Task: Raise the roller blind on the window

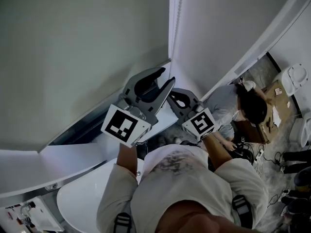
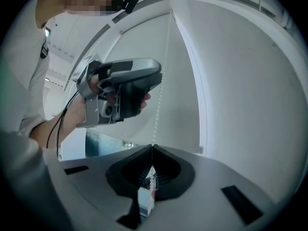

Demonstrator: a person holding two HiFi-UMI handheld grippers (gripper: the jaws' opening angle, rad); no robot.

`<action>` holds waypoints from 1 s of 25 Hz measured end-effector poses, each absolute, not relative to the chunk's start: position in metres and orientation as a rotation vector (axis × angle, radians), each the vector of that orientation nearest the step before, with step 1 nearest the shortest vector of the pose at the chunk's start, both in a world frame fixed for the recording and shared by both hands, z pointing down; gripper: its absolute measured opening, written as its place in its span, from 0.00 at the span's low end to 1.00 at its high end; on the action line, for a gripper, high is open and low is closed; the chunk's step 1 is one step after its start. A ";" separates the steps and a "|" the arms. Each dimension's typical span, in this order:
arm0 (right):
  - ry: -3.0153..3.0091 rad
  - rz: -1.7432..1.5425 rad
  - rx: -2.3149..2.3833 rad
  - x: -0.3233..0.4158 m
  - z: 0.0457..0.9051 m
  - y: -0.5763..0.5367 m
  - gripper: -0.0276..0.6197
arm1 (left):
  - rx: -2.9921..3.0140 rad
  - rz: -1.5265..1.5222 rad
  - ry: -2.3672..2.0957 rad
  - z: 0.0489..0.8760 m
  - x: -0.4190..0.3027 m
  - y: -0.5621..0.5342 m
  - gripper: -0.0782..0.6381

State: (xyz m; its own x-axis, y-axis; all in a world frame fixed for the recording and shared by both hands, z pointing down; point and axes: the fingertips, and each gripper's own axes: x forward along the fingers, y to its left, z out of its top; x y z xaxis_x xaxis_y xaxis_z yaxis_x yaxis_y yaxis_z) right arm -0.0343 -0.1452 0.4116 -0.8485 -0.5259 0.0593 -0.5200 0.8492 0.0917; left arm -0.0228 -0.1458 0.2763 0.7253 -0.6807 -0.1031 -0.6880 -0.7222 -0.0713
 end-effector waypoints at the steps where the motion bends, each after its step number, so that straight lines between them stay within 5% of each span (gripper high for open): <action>1: -2.940 -0.111 0.833 -0.034 0.411 -0.145 0.14 | -2.816 0.117 1.114 0.269 -0.020 -0.148 0.26; 8: -2.943 -0.137 0.836 -0.036 0.404 -0.137 0.14 | -2.779 0.136 1.081 0.234 -0.011 -0.150 0.25; 13: -2.965 -0.159 0.832 -0.039 0.400 -0.133 0.14 | -2.753 0.129 1.112 0.222 -0.013 -0.146 0.13; 25: -2.907 -0.053 0.804 -0.038 0.437 -0.143 0.14 | -2.817 0.077 1.148 0.259 -0.014 -0.153 0.12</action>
State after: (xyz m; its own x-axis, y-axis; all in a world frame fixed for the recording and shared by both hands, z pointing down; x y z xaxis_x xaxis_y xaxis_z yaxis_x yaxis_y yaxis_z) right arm -0.0384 -0.1432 0.4368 -0.8506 -0.5140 0.1111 -0.5096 0.8578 0.0669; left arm -0.0139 -0.1526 0.2595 0.7148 -0.6943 -0.0842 -0.6993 -0.7112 -0.0720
